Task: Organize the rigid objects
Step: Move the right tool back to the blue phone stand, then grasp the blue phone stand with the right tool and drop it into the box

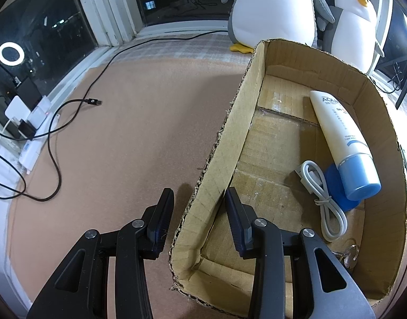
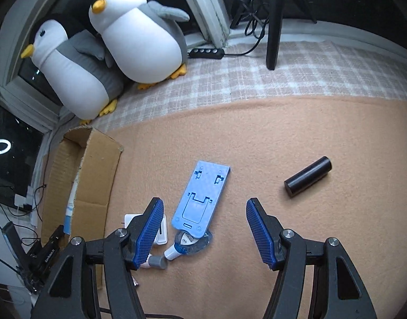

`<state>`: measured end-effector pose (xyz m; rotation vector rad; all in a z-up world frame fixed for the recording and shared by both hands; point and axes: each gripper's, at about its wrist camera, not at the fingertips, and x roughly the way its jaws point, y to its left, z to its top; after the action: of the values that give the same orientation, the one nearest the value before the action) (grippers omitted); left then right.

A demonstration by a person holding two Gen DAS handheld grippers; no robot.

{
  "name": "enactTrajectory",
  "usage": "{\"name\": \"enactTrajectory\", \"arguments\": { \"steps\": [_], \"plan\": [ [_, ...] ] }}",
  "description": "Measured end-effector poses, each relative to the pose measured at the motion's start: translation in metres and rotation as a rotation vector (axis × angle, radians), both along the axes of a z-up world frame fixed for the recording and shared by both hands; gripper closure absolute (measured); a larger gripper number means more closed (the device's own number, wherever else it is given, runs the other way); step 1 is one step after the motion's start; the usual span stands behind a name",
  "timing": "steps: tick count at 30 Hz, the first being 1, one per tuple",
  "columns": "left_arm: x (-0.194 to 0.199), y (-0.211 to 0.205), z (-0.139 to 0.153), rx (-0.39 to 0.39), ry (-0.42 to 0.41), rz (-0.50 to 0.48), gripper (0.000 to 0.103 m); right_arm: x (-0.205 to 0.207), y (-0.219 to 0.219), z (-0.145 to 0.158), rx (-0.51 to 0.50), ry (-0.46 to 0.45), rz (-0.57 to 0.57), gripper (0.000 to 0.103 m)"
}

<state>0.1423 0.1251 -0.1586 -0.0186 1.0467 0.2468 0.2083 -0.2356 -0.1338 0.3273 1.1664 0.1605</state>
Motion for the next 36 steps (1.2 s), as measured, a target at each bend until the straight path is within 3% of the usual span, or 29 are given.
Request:
{"name": "enactTrajectory", "arguments": {
  "steps": [16,23,36],
  "plan": [
    [0.0,0.003,-0.001,-0.019,-0.004,0.001,0.065,0.035,0.043,-0.026,-0.208,0.096,0.078,0.043],
    [0.0,0.004,-0.001,-0.019,-0.005,0.001,0.065,0.035,0.032,-0.029,-0.227,0.106,0.086,0.069],
    [0.0,0.004,-0.001,-0.02,-0.005,0.001,0.065,0.016,0.004,-0.029,-0.234,0.039,0.099,0.071]
  ]
}}
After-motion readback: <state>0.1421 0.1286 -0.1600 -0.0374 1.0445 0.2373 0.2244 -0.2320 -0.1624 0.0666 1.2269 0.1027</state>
